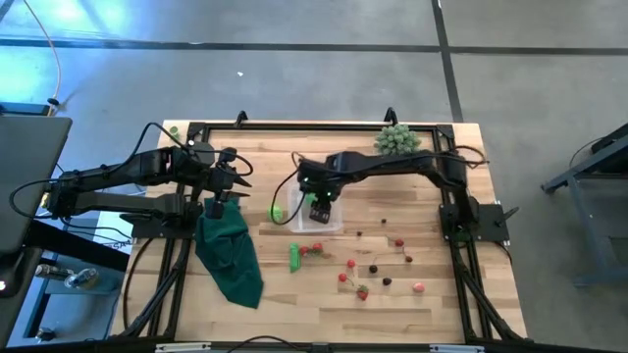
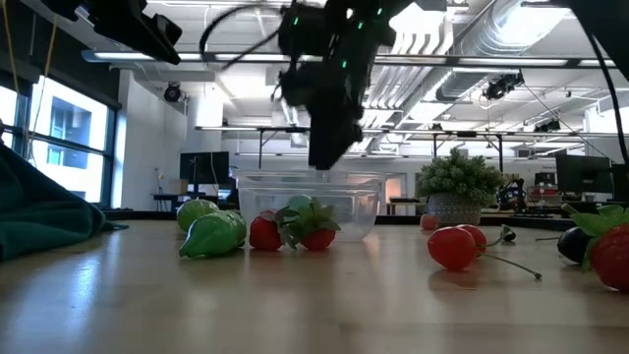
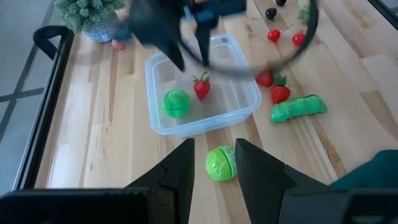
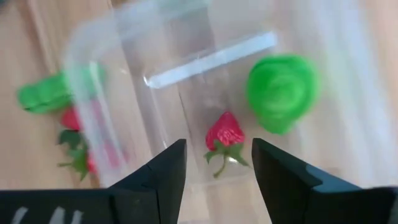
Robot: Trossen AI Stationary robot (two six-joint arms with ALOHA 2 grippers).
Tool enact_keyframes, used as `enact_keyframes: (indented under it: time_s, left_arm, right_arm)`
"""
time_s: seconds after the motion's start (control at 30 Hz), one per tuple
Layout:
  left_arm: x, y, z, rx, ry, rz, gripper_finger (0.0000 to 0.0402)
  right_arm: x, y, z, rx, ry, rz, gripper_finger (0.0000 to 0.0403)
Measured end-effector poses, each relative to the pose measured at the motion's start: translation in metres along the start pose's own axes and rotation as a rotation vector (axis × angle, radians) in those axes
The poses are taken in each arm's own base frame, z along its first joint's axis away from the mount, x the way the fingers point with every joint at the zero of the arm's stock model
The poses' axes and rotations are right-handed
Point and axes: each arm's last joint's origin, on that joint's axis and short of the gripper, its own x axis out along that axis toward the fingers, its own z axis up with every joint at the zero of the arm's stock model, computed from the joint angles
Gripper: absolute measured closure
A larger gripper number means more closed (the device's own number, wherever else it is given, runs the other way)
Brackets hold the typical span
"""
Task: Pick and placing Produce into tupperware
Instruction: Put the peach into the transparent bin
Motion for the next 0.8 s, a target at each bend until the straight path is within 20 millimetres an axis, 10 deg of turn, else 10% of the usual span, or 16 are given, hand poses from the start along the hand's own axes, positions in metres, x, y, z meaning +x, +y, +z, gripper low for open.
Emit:
enact_keyframes:
  time_s: [0.43,0.8]
  left_arm:
    - [0.0,0.0,0.0,0.0,0.0,0.0,0.0295]
    - [0.0,0.0,0.0,0.0,0.0,0.0,0.0295]
  right_arm:
    - [-0.121,-0.009,-0.03,0.474,-0.283,-0.484,0.0228]
    - [-0.102,-0.036,-0.055,0.903,-0.307,-0.677,0.0228]
